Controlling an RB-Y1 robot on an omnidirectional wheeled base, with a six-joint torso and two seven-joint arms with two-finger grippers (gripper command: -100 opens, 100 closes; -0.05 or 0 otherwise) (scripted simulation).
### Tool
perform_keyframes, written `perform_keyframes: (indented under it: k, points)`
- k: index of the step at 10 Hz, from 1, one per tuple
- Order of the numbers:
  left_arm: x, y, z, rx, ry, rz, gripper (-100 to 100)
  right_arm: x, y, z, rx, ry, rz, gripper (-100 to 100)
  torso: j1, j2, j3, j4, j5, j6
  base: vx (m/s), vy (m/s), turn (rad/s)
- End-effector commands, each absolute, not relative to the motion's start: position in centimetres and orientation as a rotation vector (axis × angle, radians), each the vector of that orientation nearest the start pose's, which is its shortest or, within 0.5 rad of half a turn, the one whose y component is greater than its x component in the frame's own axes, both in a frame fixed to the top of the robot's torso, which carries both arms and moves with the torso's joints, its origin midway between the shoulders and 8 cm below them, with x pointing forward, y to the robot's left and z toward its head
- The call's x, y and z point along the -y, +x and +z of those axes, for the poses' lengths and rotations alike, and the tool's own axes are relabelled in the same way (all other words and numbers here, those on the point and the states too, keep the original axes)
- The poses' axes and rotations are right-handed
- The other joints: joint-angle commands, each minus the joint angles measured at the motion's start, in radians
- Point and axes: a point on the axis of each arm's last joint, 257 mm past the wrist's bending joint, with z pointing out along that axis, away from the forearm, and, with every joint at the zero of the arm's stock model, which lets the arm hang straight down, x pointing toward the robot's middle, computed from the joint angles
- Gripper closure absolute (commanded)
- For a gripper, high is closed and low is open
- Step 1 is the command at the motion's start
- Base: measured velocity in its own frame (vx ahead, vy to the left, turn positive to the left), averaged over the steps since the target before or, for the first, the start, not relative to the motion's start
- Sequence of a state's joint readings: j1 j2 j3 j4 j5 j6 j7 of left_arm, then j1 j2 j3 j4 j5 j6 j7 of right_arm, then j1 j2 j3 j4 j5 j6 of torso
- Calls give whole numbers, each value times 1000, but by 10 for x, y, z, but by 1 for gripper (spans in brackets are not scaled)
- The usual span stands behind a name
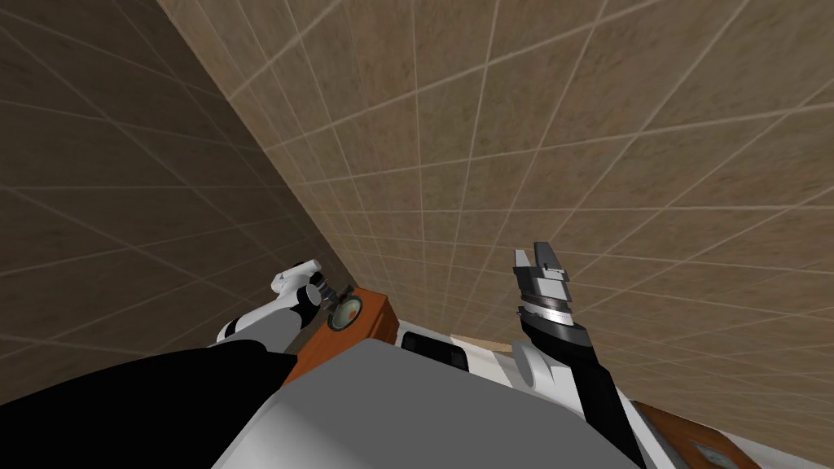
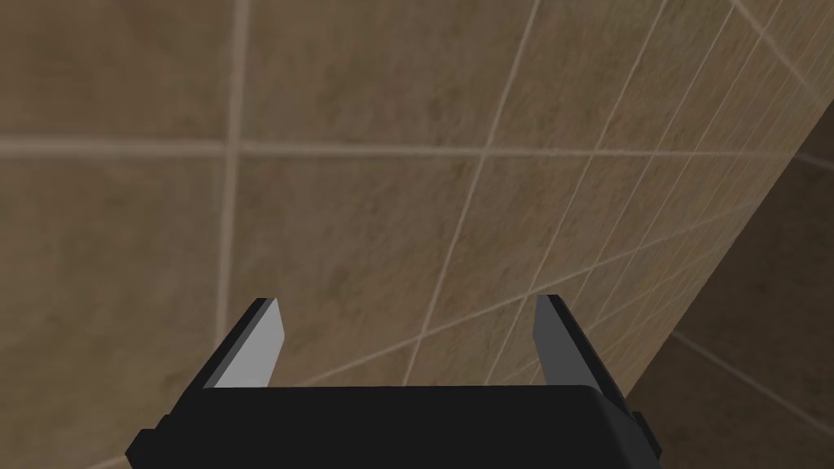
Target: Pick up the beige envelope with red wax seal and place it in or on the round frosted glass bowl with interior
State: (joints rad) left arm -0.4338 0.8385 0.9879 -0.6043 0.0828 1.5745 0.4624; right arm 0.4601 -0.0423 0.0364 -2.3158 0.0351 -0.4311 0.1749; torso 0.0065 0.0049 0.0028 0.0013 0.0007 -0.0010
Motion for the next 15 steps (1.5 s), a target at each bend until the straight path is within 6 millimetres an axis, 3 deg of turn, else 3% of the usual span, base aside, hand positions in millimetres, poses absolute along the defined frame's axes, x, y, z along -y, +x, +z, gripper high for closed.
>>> perform_keyframes:
  k: [1,5,8,15]
  points:
    - [-646,240,-351,-3,-3182,-11,-100,255,353,39,-703,537,1168,0,0,0,0,0,0,0,-214,191,-500]
    - [-649,243,-346,177,-3173,-13,-100,255,353,39,-703,537,1167,0,5,7,4,2,2,-1,-172,140,-287]
    - [-652,247,-340,321,-3160,-16,-100,255,353,39,-703,537,1167,0,-10,-3,-1,0,-2,-1,-68,-68,-222]
    - [-652,247,-340,332,-3158,-16,-100,255,353,39,-704,537,1167,0,-5,-9,-5,-2,0,-2,-3,-3,-8]
